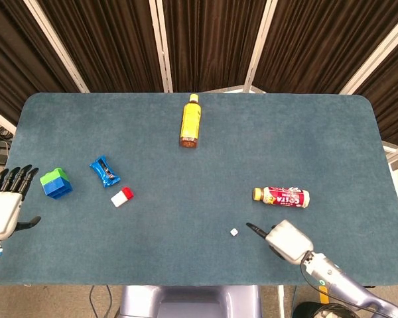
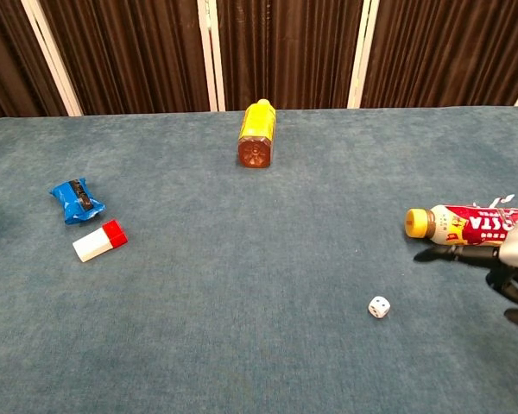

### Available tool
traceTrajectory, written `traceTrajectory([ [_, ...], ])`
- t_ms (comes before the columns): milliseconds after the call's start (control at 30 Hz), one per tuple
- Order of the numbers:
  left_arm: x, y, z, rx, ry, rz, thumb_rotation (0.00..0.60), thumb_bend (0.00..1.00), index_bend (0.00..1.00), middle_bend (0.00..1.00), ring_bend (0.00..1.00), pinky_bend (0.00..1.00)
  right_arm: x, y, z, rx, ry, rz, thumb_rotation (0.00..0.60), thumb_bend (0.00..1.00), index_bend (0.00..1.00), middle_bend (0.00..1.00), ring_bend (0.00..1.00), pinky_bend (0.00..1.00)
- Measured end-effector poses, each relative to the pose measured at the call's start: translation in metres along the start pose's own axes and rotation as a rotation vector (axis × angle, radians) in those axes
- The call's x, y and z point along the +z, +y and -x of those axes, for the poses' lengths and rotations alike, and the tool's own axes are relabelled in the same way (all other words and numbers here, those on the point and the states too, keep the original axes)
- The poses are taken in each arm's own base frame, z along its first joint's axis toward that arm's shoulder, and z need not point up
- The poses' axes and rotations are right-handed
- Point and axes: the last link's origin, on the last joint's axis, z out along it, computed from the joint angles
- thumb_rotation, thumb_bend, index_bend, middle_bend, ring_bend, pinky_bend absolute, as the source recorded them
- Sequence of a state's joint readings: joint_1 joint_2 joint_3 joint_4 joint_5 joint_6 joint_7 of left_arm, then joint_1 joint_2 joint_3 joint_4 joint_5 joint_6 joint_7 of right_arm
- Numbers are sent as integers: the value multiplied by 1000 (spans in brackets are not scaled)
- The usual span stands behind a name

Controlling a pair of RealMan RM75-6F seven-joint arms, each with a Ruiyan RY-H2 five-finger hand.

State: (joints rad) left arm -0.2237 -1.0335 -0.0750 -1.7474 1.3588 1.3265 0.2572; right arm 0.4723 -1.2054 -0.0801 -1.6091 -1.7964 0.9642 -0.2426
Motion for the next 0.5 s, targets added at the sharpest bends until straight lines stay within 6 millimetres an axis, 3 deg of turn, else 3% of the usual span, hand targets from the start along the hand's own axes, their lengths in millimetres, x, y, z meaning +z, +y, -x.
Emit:
traceTrajectory([
  [500,1,0,0,5,6,-4,600,0,0,0,0,0,20,-8,16,-32,-68,-46,600,531,0,720,641,926],
])
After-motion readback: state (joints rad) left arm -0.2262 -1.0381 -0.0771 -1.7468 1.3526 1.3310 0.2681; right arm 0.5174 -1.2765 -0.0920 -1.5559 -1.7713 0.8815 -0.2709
